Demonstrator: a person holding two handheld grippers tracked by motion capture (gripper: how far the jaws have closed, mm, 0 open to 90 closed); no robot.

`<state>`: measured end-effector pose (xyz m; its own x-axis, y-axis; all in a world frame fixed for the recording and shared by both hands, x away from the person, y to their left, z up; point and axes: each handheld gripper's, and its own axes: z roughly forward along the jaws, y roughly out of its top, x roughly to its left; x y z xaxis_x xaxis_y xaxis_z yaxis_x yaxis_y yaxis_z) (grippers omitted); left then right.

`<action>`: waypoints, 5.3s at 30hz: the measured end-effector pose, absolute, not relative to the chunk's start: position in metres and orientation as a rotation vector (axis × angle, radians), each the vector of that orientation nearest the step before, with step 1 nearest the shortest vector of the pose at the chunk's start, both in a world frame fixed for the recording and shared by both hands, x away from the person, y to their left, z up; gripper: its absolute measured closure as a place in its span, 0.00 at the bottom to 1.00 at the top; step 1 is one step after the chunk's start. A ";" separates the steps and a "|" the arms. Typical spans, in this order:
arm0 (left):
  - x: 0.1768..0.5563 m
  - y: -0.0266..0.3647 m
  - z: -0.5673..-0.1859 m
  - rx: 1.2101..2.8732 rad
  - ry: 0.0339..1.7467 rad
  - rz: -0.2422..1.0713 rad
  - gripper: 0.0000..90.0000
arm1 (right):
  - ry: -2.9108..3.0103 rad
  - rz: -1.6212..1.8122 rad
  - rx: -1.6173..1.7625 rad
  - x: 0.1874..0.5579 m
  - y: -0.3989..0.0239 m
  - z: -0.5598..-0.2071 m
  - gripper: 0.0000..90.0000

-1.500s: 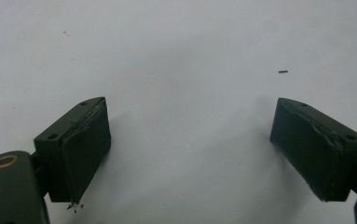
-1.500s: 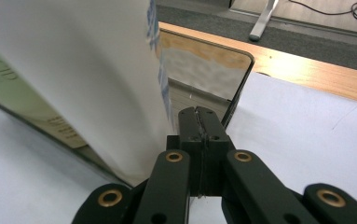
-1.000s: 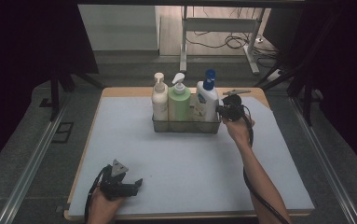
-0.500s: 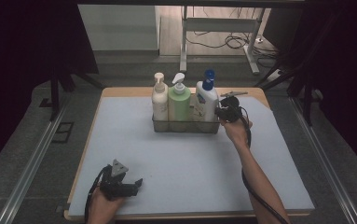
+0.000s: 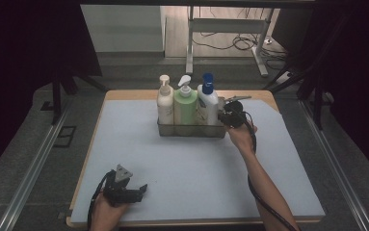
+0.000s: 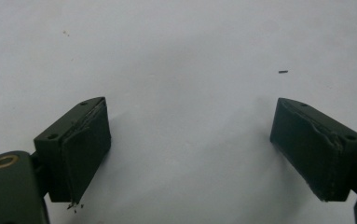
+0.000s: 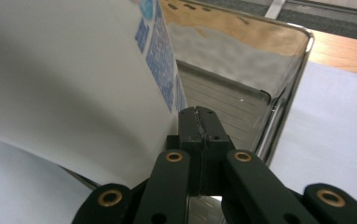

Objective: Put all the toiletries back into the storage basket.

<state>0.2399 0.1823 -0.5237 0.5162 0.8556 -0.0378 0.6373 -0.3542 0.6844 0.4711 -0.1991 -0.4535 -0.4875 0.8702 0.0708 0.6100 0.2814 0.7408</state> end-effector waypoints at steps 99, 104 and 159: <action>0.240 0.182 -0.524 2.108 1.213 0.431 0.13 | 2.296 1.086 1.124 0.429 -0.203 -0.434 0.34; 0.240 0.182 -0.524 2.108 1.213 0.431 0.13 | 2.319 1.080 1.091 0.421 -0.205 -0.432 0.25; 0.240 0.182 -0.524 2.110 1.212 0.434 0.13 | 2.403 1.013 1.060 0.298 -0.273 -0.473 0.00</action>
